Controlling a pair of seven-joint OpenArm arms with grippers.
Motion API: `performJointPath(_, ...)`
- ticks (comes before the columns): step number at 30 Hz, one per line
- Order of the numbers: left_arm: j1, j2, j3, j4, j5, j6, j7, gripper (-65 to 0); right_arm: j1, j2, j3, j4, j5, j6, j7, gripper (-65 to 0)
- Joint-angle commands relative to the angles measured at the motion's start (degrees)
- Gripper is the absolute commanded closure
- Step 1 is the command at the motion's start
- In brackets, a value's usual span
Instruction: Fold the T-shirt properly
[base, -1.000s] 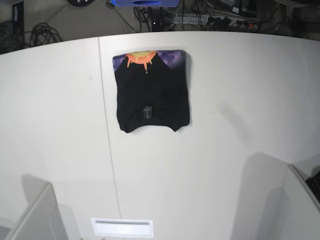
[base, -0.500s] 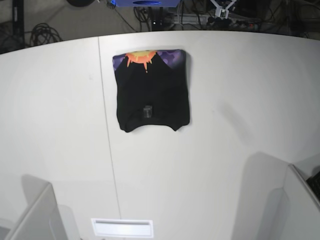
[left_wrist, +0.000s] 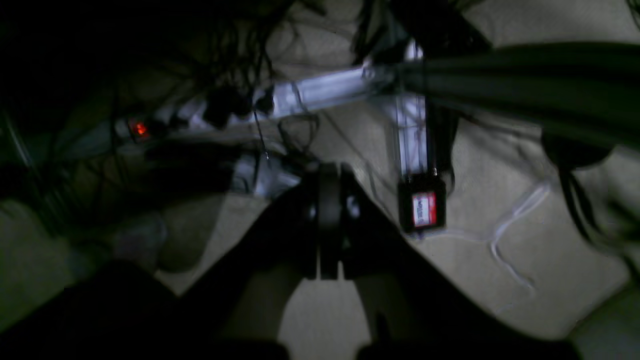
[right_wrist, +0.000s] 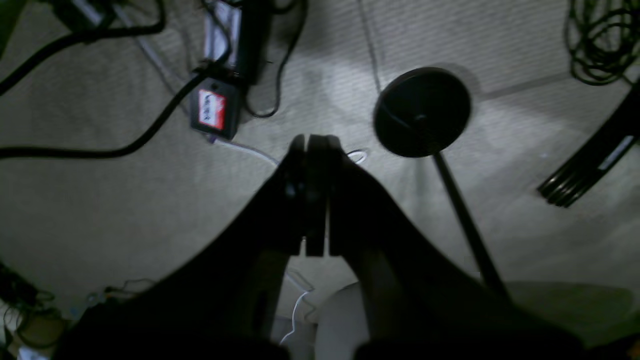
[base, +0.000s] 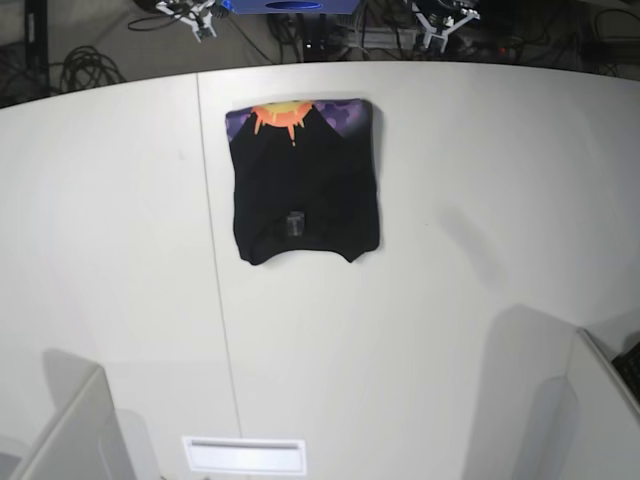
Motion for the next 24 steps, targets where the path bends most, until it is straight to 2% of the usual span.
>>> performJointPath(1,0.5,-0.1,0.0,-0.1,0.3,-0.3,-0.5,0.0,0.1,-0.5,0.2,0.1,0.0,0.1,0.5,0.0)
performJointPath(9,0.2,-0.3,0.0,0.0,0.3,-0.3,-0.7,0.0,1.1,-3.5,0.5,0.1,0.3,-0.3,0.5,0.0)
performJointPath(20,0.1,-1.2,0.0,0.3,0.3,-0.3,-0.7,0.0,1.3,-3.6,0.4,0.1,0.3,-0.3,0.4,0.0)
performJointPath(24,0.7,-1.2,0.0,3.5,0.1,-0.3,-0.7,0.0,1.3,-3.6,0.4,0.1,0.3,-0.3,0.3,0.0)
